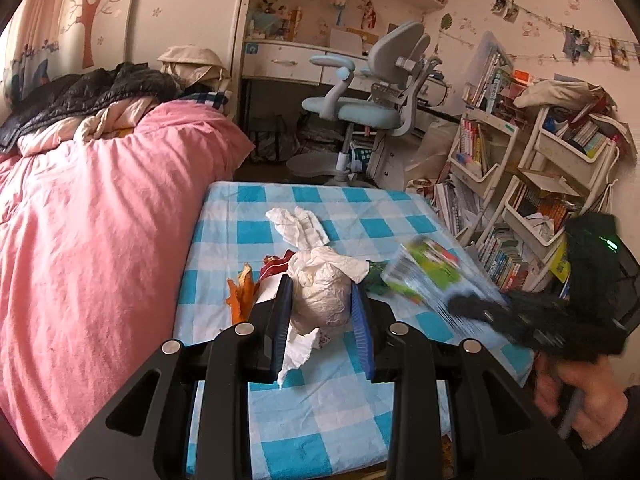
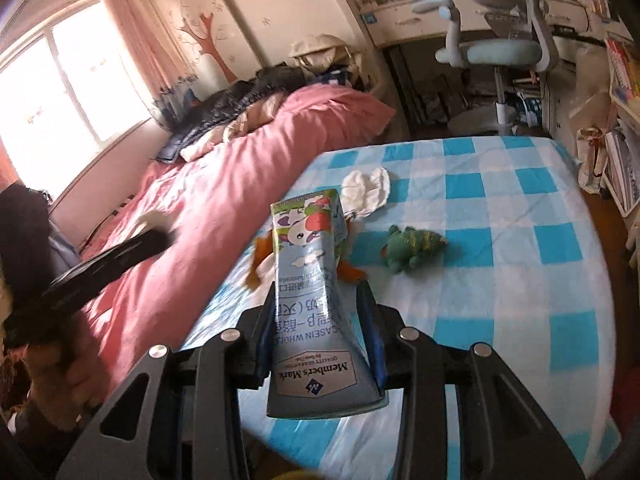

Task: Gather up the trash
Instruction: 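Lower the carton and tissue into the yellow bin and open both grippers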

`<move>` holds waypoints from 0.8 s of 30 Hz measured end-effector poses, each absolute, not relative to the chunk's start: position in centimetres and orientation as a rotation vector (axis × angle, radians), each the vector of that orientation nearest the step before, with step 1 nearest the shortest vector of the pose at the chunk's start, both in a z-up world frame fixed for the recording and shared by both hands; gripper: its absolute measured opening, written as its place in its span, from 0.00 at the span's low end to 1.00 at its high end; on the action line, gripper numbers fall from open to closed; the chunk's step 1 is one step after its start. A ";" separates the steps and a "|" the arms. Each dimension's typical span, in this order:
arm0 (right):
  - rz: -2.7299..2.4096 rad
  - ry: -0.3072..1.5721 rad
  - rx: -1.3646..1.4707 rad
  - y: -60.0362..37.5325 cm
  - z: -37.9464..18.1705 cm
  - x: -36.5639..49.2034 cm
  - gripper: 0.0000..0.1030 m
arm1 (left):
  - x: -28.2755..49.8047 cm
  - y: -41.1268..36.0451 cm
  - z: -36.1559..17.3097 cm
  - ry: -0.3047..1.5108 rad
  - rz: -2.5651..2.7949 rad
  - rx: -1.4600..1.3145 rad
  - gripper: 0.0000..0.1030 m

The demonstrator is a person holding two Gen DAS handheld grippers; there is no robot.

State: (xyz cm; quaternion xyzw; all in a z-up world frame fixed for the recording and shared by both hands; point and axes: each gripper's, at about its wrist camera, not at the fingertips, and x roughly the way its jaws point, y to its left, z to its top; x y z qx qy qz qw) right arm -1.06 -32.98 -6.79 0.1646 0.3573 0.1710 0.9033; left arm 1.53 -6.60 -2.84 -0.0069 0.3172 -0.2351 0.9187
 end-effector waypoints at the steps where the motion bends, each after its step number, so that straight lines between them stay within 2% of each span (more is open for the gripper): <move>1: 0.361 0.732 0.338 -32.7 -6.6 -2.5 0.36 | 1.2 -6.6 -2.7 0.644 -0.488 -0.015 0.27; 9: 0.413 0.853 0.273 -28.8 -9.6 -12.5 0.36 | -2.4 -7.0 -2.1 0.602 -0.529 -0.006 0.27; 19: 0.438 1.134 0.063 -23.7 -16.8 -15.6 0.38 | -8.7 -7.4 -4.0 0.635 -0.549 0.032 0.27; 20: 0.433 1.156 0.064 -23.8 -17.3 -15.6 0.40 | -9.4 -7.3 -4.5 0.648 -0.549 0.036 0.27; 21: 0.420 1.170 0.061 -23.9 -17.6 -15.5 0.49 | -10.0 -7.4 -4.9 0.659 -0.545 0.042 0.27; 24: 0.349 1.125 0.077 -25.3 -16.9 -15.0 0.59 | -11.7 -7.5 -6.4 0.703 -0.537 0.059 0.27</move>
